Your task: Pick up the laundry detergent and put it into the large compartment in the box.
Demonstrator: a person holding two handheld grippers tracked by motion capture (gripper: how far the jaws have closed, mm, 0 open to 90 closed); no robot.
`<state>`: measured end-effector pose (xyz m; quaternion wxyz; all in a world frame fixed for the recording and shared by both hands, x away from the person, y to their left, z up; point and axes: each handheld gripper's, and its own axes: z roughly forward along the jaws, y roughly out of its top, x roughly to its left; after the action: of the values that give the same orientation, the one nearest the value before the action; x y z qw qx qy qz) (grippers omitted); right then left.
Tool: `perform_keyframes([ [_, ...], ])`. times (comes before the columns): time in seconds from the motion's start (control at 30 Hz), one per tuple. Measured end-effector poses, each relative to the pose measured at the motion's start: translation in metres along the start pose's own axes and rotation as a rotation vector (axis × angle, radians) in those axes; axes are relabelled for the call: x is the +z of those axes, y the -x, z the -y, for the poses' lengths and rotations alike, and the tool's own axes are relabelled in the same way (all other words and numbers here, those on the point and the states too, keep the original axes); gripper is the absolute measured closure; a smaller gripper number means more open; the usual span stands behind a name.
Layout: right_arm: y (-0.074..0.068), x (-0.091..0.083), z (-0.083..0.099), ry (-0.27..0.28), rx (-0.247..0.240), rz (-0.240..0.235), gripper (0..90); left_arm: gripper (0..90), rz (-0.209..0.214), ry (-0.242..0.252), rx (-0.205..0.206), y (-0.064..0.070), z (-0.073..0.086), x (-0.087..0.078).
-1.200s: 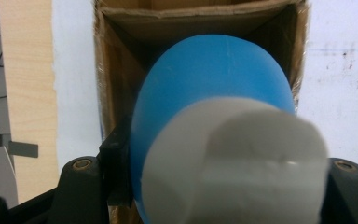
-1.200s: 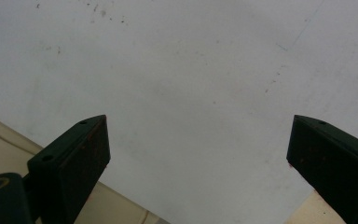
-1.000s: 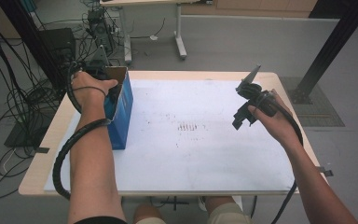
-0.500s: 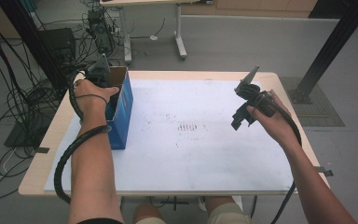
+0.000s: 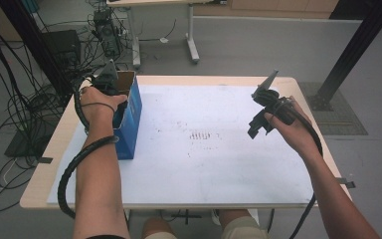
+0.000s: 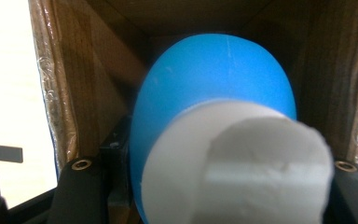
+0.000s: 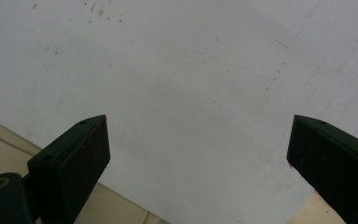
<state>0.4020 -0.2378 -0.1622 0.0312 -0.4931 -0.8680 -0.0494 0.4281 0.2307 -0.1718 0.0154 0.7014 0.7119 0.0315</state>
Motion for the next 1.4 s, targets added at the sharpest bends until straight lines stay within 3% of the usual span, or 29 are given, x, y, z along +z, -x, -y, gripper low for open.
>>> perform_keyframes([
  [1.4,-0.0012,-0.0013,-0.0015,0.003,0.004,0.004,6.1,37.0,0.002,0.008,-0.002,-0.001,0.0013,0.0005],
])
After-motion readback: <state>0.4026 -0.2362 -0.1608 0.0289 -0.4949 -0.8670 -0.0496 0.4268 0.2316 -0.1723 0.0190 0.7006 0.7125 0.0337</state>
